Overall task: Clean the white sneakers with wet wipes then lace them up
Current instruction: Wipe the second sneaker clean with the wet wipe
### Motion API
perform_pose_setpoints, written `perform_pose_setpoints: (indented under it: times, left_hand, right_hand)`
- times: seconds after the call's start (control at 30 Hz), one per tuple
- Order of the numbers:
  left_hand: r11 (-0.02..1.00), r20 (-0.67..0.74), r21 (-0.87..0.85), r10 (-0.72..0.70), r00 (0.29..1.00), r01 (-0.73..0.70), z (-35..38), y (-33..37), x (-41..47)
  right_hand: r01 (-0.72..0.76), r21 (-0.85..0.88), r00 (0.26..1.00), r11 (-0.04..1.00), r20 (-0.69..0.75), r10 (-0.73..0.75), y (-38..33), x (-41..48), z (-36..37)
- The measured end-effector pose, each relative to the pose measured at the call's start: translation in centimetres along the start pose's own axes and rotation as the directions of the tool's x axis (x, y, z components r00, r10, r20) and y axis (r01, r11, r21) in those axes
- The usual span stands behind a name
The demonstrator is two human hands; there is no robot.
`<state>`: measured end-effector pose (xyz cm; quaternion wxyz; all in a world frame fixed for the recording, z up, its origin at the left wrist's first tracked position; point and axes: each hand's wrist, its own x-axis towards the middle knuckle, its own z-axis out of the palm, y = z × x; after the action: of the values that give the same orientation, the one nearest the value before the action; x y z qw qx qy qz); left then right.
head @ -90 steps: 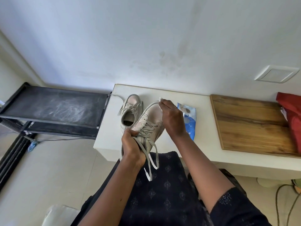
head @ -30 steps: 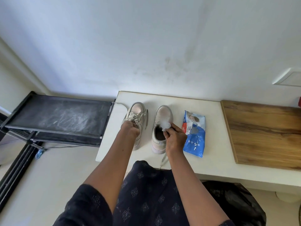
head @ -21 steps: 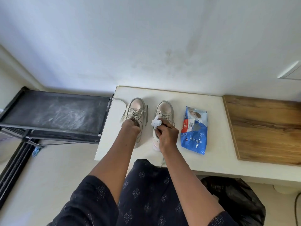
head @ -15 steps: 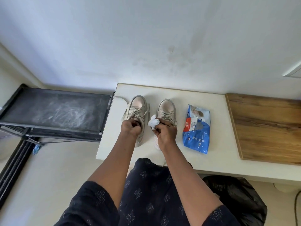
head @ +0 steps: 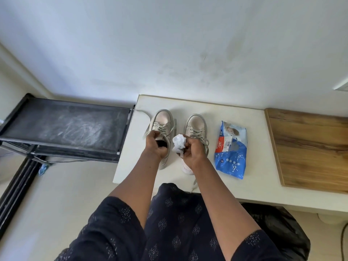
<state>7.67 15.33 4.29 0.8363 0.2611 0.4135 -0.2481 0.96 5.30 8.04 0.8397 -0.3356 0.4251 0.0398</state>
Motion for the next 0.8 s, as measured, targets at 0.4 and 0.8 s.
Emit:
perform_pose_setpoints:
  times: [0.4,0.8]
  left_hand:
    - [0.948,0.024,0.310,0.070,0.997,-0.074,-0.3,-0.1,2.4]
    - [0.948,0.286,0.313,-0.029,0.958,-0.065,-2.3,-0.2,-9.1]
  right_hand:
    - [-0.163,0.262,0.951,0.951,0.299,0.081,-0.5,-1.9,-1.1]
    - [-0.056,0.118,0.884,0.991,0.467,-0.005,-5.0,-4.3,5.4]
